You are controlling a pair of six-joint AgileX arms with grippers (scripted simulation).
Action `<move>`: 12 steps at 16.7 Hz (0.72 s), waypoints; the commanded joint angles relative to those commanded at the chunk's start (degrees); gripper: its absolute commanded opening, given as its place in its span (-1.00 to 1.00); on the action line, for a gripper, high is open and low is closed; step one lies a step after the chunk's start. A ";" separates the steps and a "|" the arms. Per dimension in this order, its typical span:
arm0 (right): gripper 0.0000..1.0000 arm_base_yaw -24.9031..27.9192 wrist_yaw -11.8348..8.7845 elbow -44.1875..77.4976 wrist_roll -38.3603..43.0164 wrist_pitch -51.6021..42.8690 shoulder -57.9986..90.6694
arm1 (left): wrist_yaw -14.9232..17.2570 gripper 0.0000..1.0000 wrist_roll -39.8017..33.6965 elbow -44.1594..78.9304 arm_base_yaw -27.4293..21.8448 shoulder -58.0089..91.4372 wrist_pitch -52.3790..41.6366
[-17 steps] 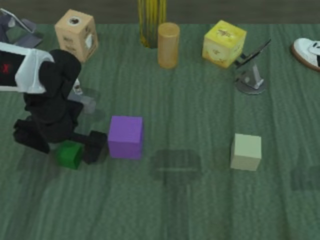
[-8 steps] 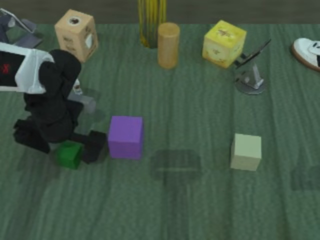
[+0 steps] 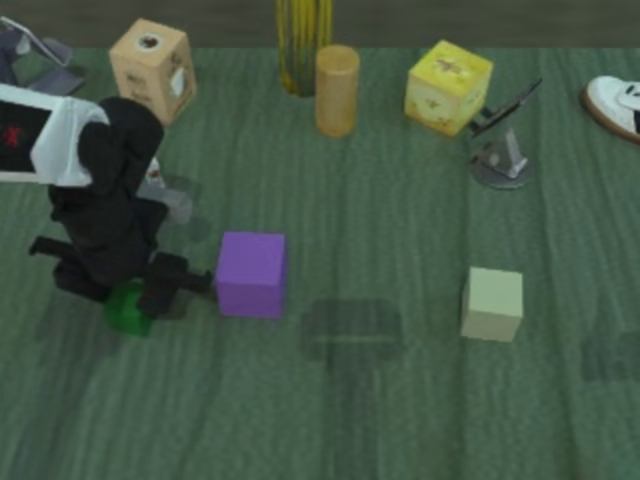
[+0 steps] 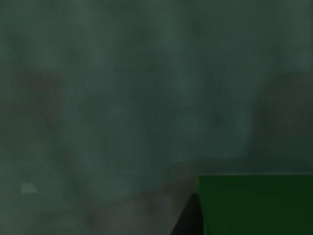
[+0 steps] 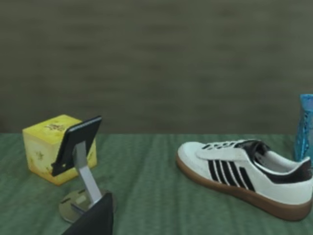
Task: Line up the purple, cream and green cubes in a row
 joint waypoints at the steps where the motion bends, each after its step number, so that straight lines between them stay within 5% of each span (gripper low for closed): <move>1: 1.00 0.00 0.00 0.00 0.00 0.00 0.00 | 0.00 -1.00 0.00 0.00 0.00 0.00 0.00; 12: 1.00 0.00 0.00 0.00 0.00 0.00 0.00 | 0.05 -1.00 0.06 3.55 0.21 -4.22 -5.49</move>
